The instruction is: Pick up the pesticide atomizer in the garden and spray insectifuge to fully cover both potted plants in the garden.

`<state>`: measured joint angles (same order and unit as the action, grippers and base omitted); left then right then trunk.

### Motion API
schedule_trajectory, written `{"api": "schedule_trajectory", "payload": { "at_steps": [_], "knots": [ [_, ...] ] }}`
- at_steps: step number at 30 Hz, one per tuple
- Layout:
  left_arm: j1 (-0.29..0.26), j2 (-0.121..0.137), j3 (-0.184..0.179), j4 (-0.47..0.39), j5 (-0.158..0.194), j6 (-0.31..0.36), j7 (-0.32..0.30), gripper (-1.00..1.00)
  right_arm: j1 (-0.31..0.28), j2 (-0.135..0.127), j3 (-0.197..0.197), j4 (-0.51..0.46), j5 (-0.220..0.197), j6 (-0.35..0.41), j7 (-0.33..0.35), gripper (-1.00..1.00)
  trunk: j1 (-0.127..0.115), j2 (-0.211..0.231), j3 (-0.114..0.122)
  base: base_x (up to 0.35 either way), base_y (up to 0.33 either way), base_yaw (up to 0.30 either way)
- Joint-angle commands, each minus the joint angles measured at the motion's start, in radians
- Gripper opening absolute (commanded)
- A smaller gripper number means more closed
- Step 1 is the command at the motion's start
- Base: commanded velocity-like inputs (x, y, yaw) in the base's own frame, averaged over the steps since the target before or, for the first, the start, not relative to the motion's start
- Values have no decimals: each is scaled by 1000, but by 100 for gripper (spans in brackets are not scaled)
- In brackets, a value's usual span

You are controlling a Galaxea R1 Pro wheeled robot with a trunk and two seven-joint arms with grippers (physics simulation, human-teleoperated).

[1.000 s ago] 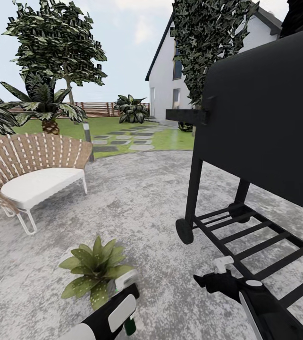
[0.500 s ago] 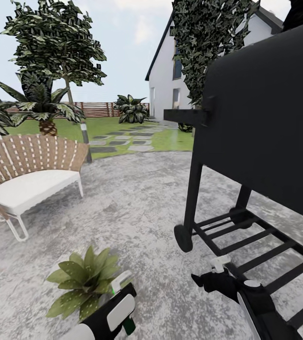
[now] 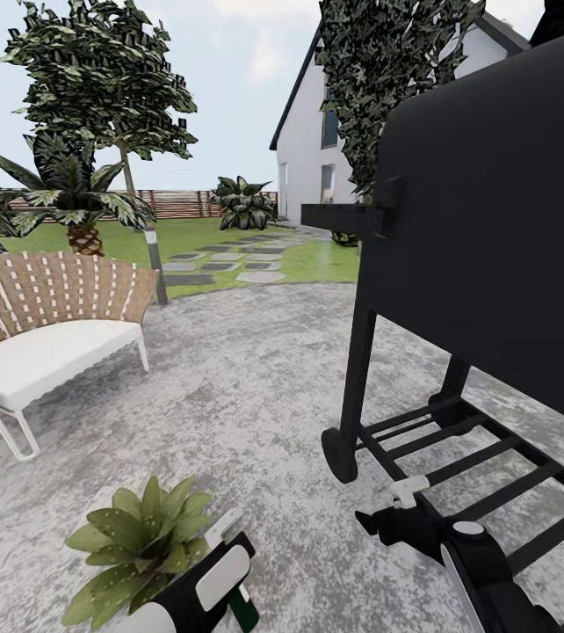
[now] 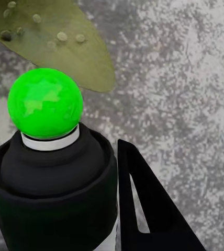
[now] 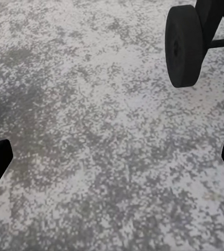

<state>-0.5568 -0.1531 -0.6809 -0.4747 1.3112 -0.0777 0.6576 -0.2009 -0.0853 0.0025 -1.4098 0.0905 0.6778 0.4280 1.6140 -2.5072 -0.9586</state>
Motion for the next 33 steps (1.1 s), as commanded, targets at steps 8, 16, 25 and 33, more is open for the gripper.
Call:
{"api": "schedule_trajectory", "payload": {
  "at_steps": [8,16,25,33],
  "knots": [
    [0,-3,-3,-12,5,5,70,-100,1,-1,43,-3,0,-8,1,100,0,0,0,2,0,0],
    [0,-1,-10,-62,2,10,-32,-100,2,-1,38,-4,0,-3,1,100,0,0,0,-124,0,0],
    [0,9,-3,-214,-9,60,153,-100,2,-4,33,-8,0,-5,1,100,0,0,0,30,10,0],
    [0,4,-1,-243,-6,-28,296,-100,1,-1,40,-6,0,-6,0,100,0,0,0,158,-14,0]
  ]
}}
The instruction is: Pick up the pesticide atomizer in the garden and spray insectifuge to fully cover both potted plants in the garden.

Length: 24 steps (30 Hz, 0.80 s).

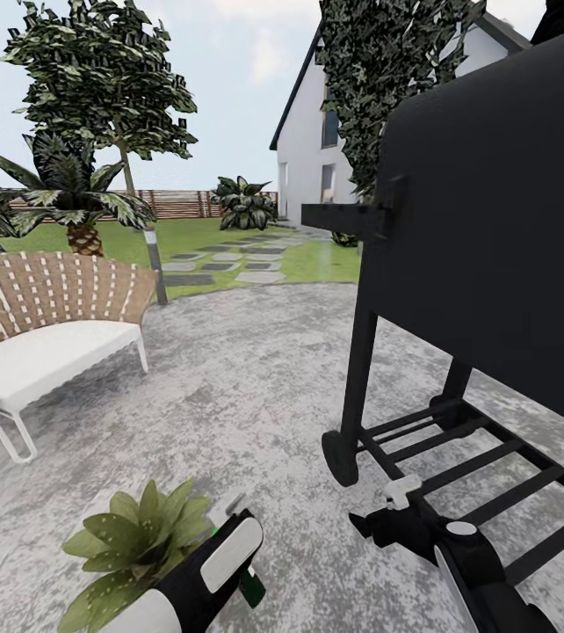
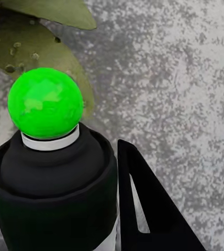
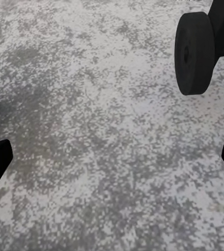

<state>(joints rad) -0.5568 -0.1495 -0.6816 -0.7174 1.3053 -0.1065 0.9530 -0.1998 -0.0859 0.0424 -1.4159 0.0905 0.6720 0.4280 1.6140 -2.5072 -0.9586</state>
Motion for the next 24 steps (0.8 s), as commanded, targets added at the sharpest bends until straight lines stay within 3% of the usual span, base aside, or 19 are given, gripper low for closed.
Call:
{"api": "schedule_trajectory", "payload": {
  "at_steps": [1,4,6,11,13,15,19,22,24],
  "knots": [
    [0,-1,0,-6,-1,-20,21,-100,0,0,2,0,0,0,0,100,0,0,0,4,0,0],
    [0,-1,-6,-43,-4,-122,129,-100,0,0,11,1,0,0,0,100,0,0,0,1,0,0],
    [0,2,-10,-59,-9,-152,156,-100,0,0,14,1,0,0,0,100,0,0,0,0,0,0],
    [0,5,-13,-21,-10,-157,48,-100,0,0,16,0,0,-3,0,100,0,0,0,0,0,0],
    [0,5,-9,-13,-8,-189,46,-100,0,0,16,0,0,-3,0,100,0,0,0,0,0,0],
    [0,2,-7,48,-9,-223,37,-100,0,0,16,0,0,-3,0,100,0,0,0,0,0,0],
    [0,1,2,125,1,-235,7,-100,0,0,16,0,0,-3,0,100,0,0,0,0,0,0],
    [0,2,42,155,4,-235,-58,-100,0,0,15,0,0,-4,0,100,0,0,0,21,2,0],
    [0,1,45,146,5,-235,-103,-100,0,0,14,0,0,-4,0,100,0,0,0,148,41,0]
  ]
}}
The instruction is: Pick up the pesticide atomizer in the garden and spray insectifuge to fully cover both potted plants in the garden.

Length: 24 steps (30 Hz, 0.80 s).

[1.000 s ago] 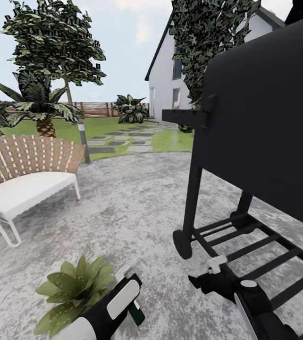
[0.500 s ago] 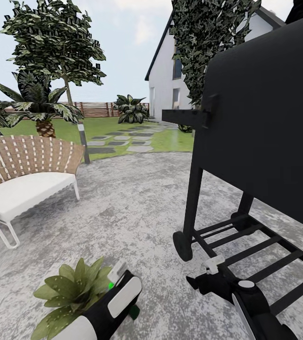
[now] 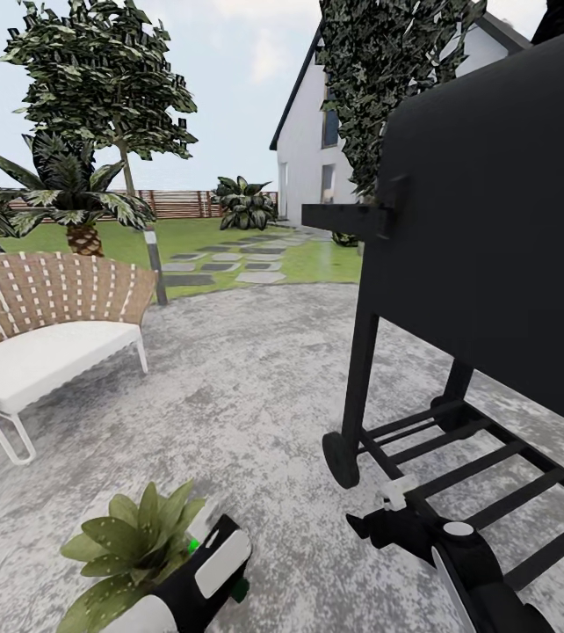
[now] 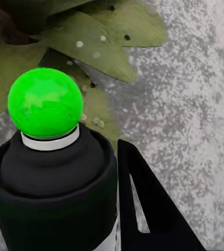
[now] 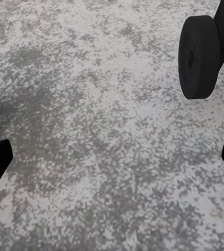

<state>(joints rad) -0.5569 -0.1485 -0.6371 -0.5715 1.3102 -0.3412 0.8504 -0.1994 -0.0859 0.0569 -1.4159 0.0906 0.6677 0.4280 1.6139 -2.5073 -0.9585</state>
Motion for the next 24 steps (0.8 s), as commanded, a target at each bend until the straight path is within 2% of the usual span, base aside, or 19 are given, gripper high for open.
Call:
{"api": "schedule_trajectory", "payload": {
  "at_steps": [1,3,6,8,10,11,13,15,16,17,19,21,23,24],
  "knots": [
    [-4,3,52,-48,-1,4,6,-100,0,0,1,0,0,0,0,100,0,0,0,6,1,0],
    [-17,6,105,-122,-9,14,17,-100,0,0,1,-1,0,0,0,100,0,0,0,1,0,0],
    [-43,7,110,-177,-10,19,42,-100,0,0,1,-2,0,0,0,100,0,0,0,0,0,0],
    [-66,6,111,-183,-10,20,83,-100,0,0,1,-2,0,-1,1,100,0,0,0,0,0,0],
    [-78,6,112,-184,-5,33,93,-100,0,0,1,-2,1,-2,1,100,0,0,0,0,0,0],
    [-89,6,127,-185,-3,48,97,-100,0,0,1,-2,1,-2,1,100,0,0,0,0,0,0],
    [-94,6,184,-184,-1,56,115,-100,0,0,0,-2,0,-2,2,100,0,0,0,0,0,0],
    [-96,6,274,-185,1,62,134,-100,0,0,0,-2,1,-2,2,100,0,0,0,0,0,0],
    [-97,7,306,-185,0,79,142,-100,0,0,-1,-2,0,-2,2,100,0,0,0,0,0,0],
    [-99,8,315,-184,0,88,150,-100,0,0,-1,-2,0,-2,2,100,0,0,0,0,0,0],
    [-101,17,388,-184,-1,94,220,-100,0,0,-2,-2,0,-2,2,100,0,0,0,0,0,0],
    [-114,19,416,-201,-2,94,261,-100,0,0,-2,-3,0,-2,2,100,0,0,0,0,0,0],
    [-144,23,431,-229,1,127,310,-100,0,0,-2,-2,0,-2,2,100,0,0,0,0,0,0],
    [-158,31,483,-279,2,186,363,-100,0,0,-2,-2,0,-2,2,100,0,0,0,0,0,0]
  ]
}}
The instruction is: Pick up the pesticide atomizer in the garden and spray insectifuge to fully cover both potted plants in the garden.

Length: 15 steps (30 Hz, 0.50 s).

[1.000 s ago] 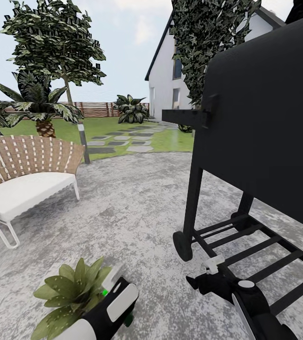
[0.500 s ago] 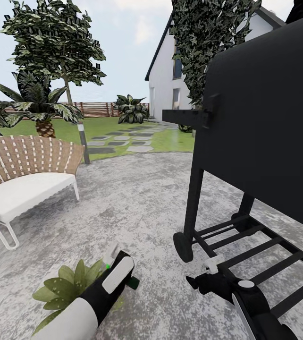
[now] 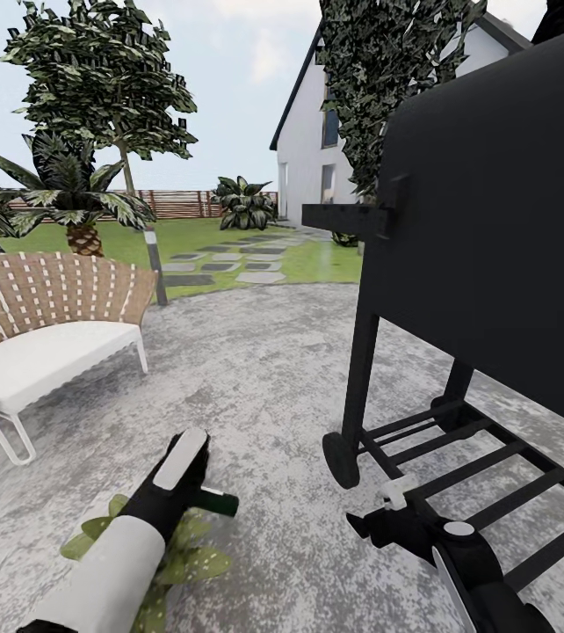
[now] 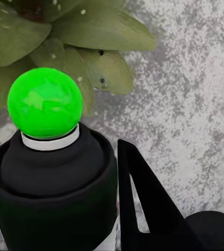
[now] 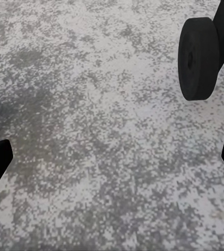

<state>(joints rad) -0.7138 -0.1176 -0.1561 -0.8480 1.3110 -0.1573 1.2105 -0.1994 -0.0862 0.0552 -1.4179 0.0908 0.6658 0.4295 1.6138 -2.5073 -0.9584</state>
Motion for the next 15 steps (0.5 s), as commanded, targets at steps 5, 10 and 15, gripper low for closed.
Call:
{"api": "schedule_trajectory", "payload": {
  "at_steps": [5,10,15],
  "knots": [
    [-49,39,192,-58,31,199,99,-100,0,0,-1,-1,1,0,0,100,0,0,0,0,0,0],
    [-91,141,236,128,242,359,-23,-100,0,0,-1,-1,1,0,0,100,0,0,0,0,0,0],
    [-92,132,229,124,237,360,-62,-100,0,-1,-2,-1,1,0,0,100,0,0,0,15,0,0]
  ]
}}
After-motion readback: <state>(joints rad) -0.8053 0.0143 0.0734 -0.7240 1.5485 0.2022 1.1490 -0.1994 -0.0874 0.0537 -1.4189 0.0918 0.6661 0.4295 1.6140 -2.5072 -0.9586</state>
